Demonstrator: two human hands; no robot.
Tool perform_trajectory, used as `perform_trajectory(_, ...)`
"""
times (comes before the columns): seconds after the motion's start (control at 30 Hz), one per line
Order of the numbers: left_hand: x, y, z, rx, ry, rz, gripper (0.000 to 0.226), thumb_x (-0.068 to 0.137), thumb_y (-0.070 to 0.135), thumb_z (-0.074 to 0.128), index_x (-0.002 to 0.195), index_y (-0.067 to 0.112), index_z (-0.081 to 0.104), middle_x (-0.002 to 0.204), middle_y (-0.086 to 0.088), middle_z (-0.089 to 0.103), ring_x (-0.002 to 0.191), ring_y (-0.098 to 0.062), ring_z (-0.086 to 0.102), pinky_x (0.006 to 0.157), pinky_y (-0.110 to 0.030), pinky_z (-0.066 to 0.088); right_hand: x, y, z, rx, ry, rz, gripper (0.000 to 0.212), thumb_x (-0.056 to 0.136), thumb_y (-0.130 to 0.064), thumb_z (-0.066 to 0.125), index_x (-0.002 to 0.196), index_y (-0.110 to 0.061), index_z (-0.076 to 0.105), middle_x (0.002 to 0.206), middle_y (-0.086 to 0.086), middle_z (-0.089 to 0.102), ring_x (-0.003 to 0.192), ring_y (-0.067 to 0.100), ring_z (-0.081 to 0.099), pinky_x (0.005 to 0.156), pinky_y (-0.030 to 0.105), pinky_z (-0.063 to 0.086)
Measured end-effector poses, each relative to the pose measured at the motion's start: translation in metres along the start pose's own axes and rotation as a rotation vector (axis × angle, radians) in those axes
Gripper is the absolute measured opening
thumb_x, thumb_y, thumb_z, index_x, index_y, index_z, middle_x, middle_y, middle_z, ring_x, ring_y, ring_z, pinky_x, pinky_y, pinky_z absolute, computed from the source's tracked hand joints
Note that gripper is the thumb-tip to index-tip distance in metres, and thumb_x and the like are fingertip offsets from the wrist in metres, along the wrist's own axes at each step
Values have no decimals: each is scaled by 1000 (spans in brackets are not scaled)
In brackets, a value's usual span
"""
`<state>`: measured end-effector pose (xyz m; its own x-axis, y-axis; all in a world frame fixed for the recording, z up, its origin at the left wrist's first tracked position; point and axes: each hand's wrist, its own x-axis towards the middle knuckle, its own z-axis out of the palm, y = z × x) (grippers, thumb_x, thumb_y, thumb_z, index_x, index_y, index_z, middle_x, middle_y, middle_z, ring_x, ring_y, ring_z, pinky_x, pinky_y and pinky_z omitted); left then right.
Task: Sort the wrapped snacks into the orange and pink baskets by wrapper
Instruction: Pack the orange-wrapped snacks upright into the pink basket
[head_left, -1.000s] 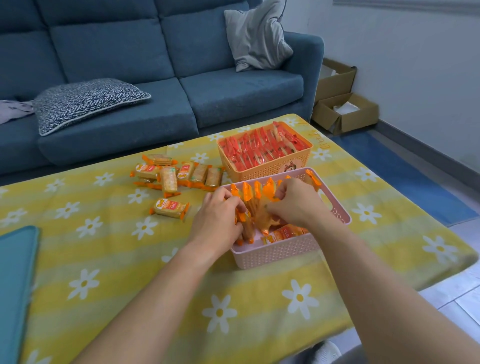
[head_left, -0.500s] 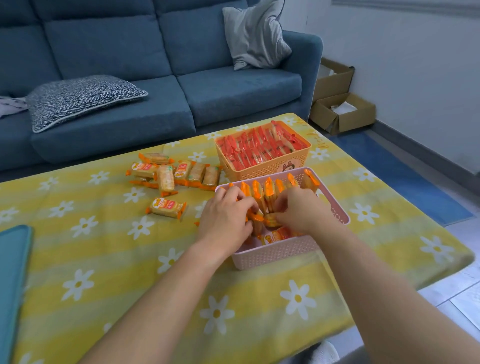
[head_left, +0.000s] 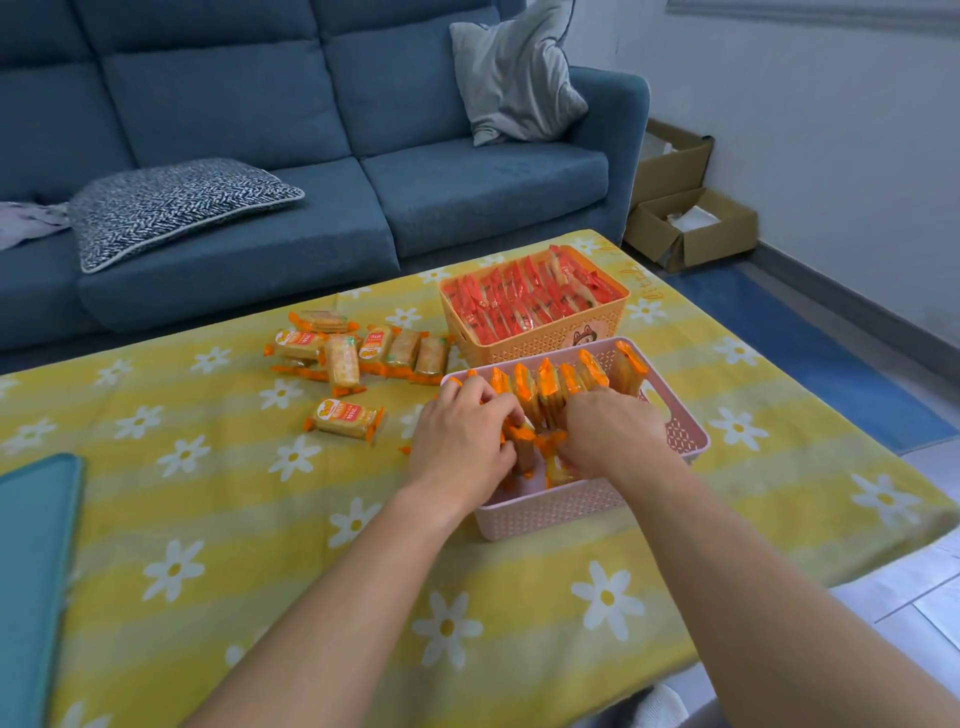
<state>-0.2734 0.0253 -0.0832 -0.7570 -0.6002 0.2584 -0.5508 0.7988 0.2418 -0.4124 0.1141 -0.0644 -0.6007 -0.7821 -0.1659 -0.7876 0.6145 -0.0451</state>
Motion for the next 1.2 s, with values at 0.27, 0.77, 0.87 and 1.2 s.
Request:
perform_trajectory(0.27,-2,-1,1,-26,-1,-13,24,80,30,71,102,38,65,105,11,51,110,-18,47,88,-35,44,-2,19,-25,279,57,-92,30,79,-3,50,66,-25,65,91,8,72,83,31,67,72,41,59)
perform_trajectory(0.77,-1,-3,1,-22,-17,-27,24,82,32,69,104,41,64,105,13,51,110,-18,46,88,-34,43,-9,17,-18,422,-115,-126,39,71,-27,82,99,-13,61,90,1,65,78,19,57,53,27,40)
perform_trajectory(0.87,0,-1,0,-9,-37,-25,28,80,38,72,106,41,63,108,13,50,113,-18,45,88,-33,39,-9,10,-15,508,-15,-70,41,73,-16,77,104,-10,51,97,9,59,82,26,55,54,32,38)
perform_trajectory(1.2,5,11,4,-11,-8,82,58,70,42,78,121,29,54,118,6,56,111,-24,49,89,-38,41,-13,-17,5,652,177,-20,45,76,12,62,110,-8,41,118,17,47,83,33,50,66,35,36)
